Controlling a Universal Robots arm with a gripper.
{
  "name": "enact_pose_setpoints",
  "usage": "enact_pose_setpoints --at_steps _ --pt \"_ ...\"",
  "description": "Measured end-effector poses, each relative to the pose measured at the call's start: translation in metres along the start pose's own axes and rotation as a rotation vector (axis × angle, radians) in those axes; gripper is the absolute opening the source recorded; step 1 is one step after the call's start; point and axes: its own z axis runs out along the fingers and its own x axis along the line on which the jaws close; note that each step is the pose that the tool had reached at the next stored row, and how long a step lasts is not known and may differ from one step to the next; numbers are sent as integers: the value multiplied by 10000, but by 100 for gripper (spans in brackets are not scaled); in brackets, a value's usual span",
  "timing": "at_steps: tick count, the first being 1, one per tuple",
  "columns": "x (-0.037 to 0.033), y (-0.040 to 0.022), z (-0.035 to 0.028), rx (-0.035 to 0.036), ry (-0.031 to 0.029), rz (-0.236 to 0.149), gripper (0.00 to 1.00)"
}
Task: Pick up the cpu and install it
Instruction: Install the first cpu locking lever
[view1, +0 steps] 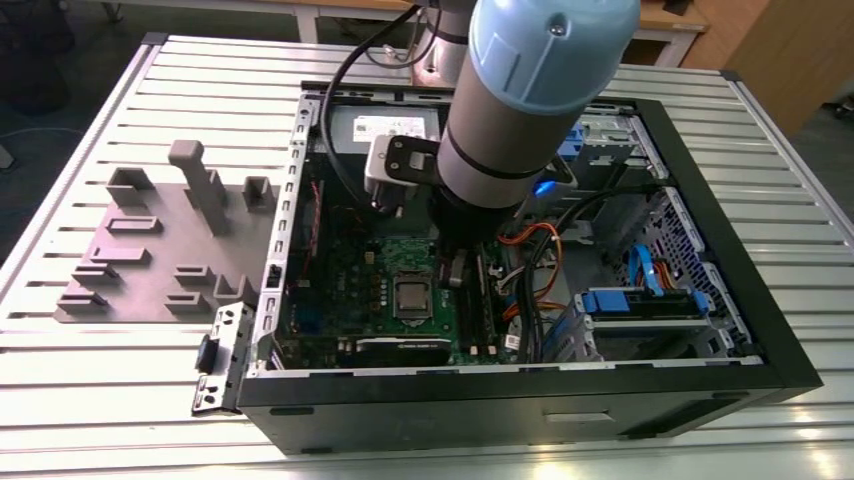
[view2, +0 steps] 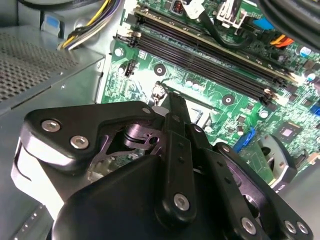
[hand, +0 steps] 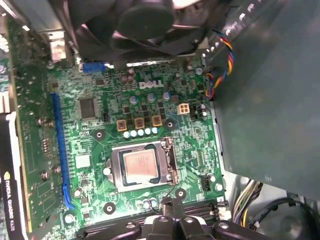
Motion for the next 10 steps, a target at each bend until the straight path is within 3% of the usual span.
enact_pose_setpoints --at_steps 4,10 --pt "1 -1 4 -82 42 -511 11" --pt "1 -1 5 -86 45 -569 11"
